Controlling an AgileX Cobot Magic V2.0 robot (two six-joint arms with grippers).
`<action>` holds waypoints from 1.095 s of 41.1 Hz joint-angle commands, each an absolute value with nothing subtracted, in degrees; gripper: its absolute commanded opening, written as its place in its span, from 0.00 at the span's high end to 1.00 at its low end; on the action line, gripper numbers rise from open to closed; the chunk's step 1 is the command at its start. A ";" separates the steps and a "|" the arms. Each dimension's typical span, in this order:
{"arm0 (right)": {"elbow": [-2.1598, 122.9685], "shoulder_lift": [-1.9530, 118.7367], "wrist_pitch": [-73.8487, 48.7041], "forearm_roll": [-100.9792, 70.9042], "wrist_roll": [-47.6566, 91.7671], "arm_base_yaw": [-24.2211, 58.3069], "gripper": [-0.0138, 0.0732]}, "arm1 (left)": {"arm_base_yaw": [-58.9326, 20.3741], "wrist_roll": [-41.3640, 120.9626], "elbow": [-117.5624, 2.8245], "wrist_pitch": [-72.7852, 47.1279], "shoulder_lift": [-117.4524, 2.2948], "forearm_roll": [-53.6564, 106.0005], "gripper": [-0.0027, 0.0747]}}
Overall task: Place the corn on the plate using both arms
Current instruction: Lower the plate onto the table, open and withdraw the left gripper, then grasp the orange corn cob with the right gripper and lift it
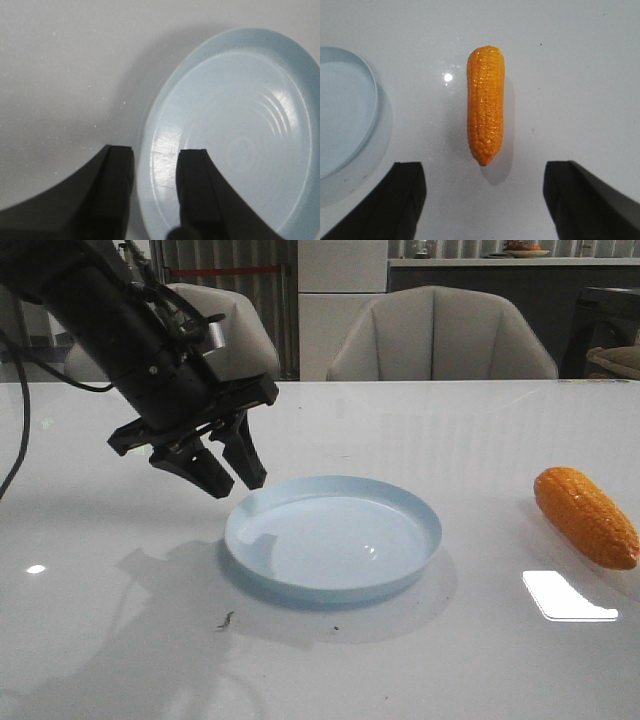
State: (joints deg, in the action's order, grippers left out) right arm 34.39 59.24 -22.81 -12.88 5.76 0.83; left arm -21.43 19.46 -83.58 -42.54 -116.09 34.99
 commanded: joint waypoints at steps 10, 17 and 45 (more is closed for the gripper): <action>36.55 58.58 -19.37 -13.03 5.91 0.86 0.16 | -18.33 19.78 -99.18 -51.63 -110.78 27.43 0.56; 36.74 58.58 -18.84 -13.03 5.91 0.86 0.16 | -13.51 19.68 -104.18 -51.12 -107.33 24.88 0.56; 36.74 58.58 -19.57 -13.03 5.91 0.86 0.16 | 3.26 24.26 -65.61 -22.92 -72.11 22.12 0.56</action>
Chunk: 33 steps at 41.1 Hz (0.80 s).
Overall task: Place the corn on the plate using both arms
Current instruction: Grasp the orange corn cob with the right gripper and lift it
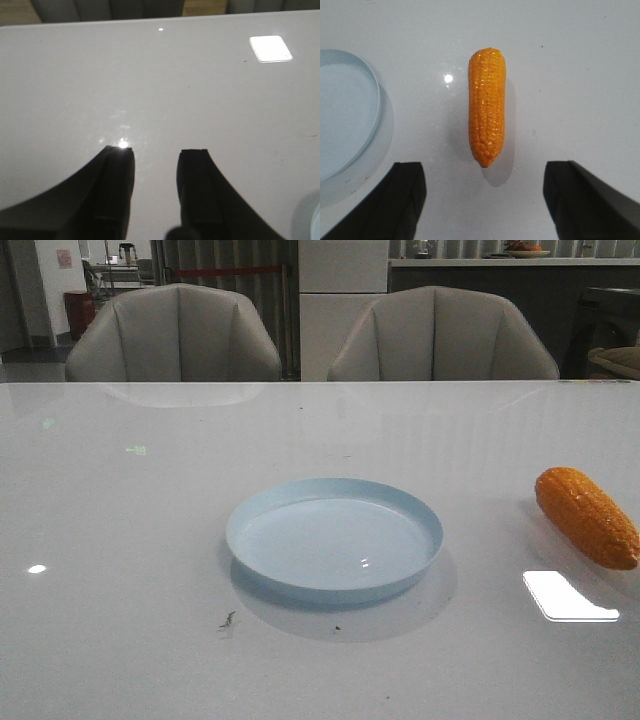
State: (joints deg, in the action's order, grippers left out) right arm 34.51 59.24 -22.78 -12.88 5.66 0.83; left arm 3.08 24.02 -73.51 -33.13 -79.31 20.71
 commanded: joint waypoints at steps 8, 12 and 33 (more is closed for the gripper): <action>37.40 59.52 -20.64 -12.82 5.91 0.86 0.16 | 3.26 24.26 -44.34 -8.94 -57.78 22.12 0.56; 41.00 62.44 -21.93 -12.39 5.91 0.86 0.16 | 3.26 24.26 -39.40 -7.20 -52.48 22.12 0.56; 64.93 90.38 -33.44 -11.84 7.88 1.22 0.16 | 3.26 24.26 -37.47 -12.38 -48.90 22.12 0.56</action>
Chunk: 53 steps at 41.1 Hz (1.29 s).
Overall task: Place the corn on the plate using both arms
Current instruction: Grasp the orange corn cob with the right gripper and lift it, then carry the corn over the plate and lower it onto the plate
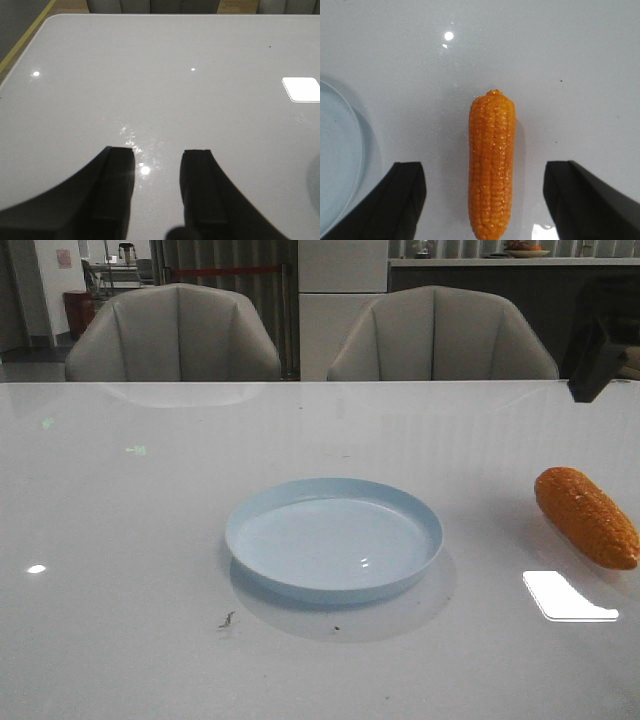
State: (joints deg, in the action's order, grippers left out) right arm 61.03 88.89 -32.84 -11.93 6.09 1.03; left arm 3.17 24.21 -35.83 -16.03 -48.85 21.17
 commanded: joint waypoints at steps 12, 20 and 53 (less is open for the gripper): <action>68.06 100.52 -35.25 -11.84 8.86 1.22 0.16 | 3.26 24.26 -37.47 -12.38 -48.90 22.12 0.56; 68.12 104.03 -34.47 -11.84 8.96 1.22 0.16 | 3.26 24.26 -37.47 -12.38 -48.90 22.12 0.56; 90.64 104.62 -43.72 -11.89 19.95 11.44 0.54 | 2.49 24.26 -37.47 -12.38 -48.90 22.12 0.56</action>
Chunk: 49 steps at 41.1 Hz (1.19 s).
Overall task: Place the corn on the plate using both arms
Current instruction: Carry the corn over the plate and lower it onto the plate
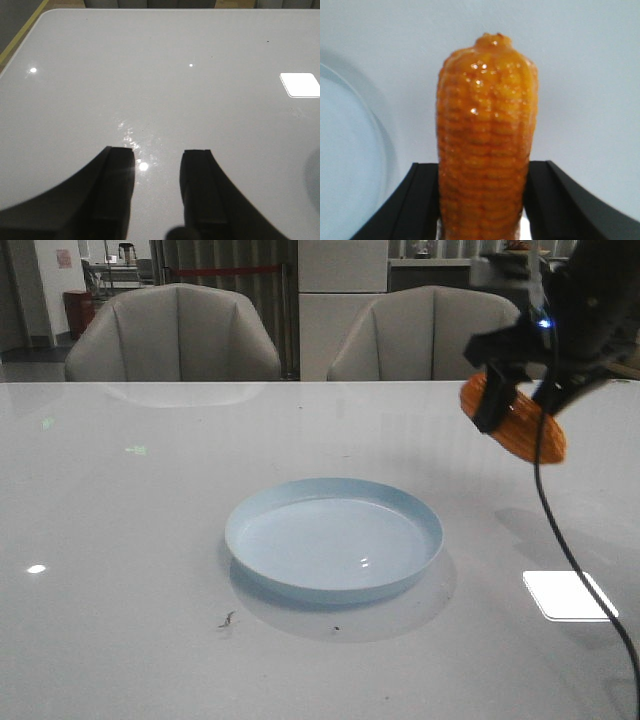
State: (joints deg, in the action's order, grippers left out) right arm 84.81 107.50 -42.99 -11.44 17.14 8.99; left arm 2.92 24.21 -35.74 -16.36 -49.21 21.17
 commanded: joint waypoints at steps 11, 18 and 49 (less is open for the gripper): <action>97.22 104.70 -45.32 -11.89 21.77 22.19 0.54 | 2.49 24.26 -37.47 -12.38 -48.90 22.12 0.56; 97.17 107.14 -46.31 -11.85 21.82 26.64 0.54 | 2.49 24.26 -37.47 -12.38 -48.90 22.12 0.56; 97.17 118.36 -49.69 -13.73 21.76 28.39 0.13 | 2.49 24.26 -37.47 -12.38 -48.90 22.12 0.56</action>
State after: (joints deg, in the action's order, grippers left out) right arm 95.18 121.48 -50.99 -12.65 21.35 28.42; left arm 2.92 24.21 -35.74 -16.36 -49.21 21.26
